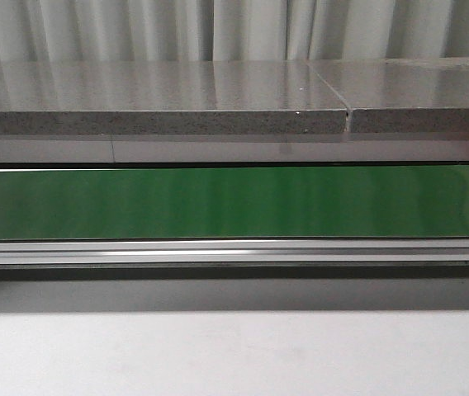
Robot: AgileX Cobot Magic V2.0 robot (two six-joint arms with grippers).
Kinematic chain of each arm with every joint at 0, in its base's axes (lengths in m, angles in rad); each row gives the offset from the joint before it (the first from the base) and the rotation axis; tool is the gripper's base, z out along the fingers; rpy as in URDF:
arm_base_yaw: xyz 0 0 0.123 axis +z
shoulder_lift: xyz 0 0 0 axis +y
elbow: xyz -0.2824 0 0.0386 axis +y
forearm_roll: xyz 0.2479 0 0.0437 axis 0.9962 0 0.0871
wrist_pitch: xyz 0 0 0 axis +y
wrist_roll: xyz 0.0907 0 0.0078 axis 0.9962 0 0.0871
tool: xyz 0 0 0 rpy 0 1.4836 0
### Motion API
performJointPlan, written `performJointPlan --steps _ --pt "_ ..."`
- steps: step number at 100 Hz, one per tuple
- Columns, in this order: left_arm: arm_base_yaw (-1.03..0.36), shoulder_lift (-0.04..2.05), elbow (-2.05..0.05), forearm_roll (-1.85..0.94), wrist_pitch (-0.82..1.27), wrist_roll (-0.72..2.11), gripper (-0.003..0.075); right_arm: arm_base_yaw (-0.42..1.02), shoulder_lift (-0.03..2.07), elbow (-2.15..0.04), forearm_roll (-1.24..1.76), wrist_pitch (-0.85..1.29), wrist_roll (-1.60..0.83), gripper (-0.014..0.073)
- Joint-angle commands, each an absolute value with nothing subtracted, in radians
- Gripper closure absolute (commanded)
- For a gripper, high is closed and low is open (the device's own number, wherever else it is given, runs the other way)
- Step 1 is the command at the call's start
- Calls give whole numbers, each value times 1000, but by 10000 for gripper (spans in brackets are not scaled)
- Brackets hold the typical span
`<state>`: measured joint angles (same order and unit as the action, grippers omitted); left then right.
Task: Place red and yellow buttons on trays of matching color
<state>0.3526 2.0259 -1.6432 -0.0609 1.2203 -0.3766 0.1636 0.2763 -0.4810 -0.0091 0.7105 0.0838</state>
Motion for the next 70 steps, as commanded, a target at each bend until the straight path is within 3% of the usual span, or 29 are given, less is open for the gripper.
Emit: performJointPlan --steps 1,25,70 --pt "355 1972 -1675 -59 1254 -389 303 163 283 -505 -15 641 78 658" --pt "355 1972 -1675 -63 1254 -389 482 163 283 -505 -15 641 78 658" --pt "355 1861 -1682 -49 1261 -223 499 163 283 -505 -15 641 78 658"
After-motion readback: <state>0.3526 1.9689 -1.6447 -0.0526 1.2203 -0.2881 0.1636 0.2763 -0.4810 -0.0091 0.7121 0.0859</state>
